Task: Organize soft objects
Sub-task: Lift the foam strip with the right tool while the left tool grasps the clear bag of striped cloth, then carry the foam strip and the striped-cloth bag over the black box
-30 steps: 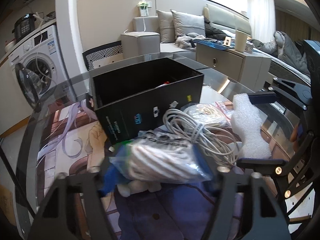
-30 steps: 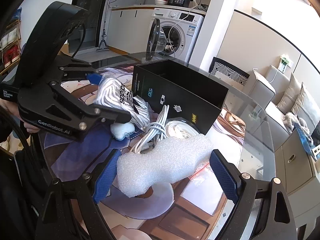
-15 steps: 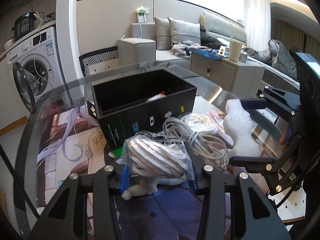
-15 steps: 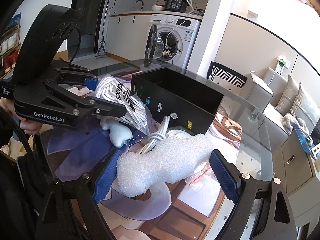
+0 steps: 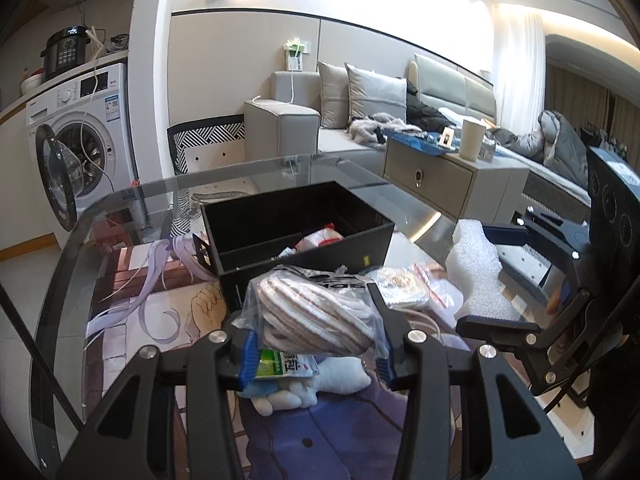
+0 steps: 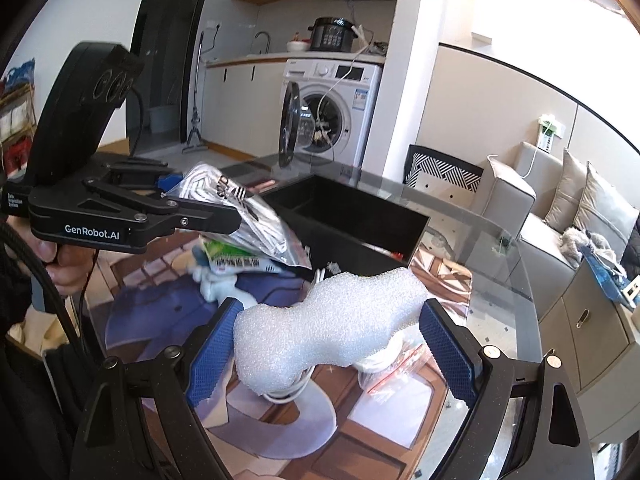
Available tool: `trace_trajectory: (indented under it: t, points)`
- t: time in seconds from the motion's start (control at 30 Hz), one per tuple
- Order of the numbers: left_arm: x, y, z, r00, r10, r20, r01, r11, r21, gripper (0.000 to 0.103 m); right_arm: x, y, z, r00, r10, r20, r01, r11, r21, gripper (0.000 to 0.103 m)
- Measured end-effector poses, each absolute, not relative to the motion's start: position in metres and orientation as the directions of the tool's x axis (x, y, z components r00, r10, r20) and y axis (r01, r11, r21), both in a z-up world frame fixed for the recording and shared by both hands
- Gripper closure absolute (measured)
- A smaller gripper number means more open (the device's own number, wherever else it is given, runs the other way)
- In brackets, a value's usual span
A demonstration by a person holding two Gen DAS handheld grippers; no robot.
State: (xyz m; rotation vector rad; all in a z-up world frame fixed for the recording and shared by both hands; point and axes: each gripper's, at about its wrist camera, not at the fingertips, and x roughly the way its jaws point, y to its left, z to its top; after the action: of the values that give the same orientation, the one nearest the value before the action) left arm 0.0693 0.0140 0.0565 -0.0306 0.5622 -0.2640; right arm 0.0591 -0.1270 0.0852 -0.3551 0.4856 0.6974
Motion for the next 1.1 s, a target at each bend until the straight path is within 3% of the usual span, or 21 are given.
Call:
trace_trajectory:
  t: [0.37,1.1]
  points:
    - [0.066,0.024,0.082,0.857,-0.267,-0.441,0.230,0.964,-0.137,0.058,0.068,-0.135,0.109,0.704,0.544,-0.456,-0.651,0.752,-0.107,0.012]
    - [0.108,0.031,0.089,0.921,-0.156,-0.356,0.098,0.980,-0.174,0.058,0.134,-0.107,0.123,0.735,0.527,-0.426,-0.597,0.801,-0.039,0.012]
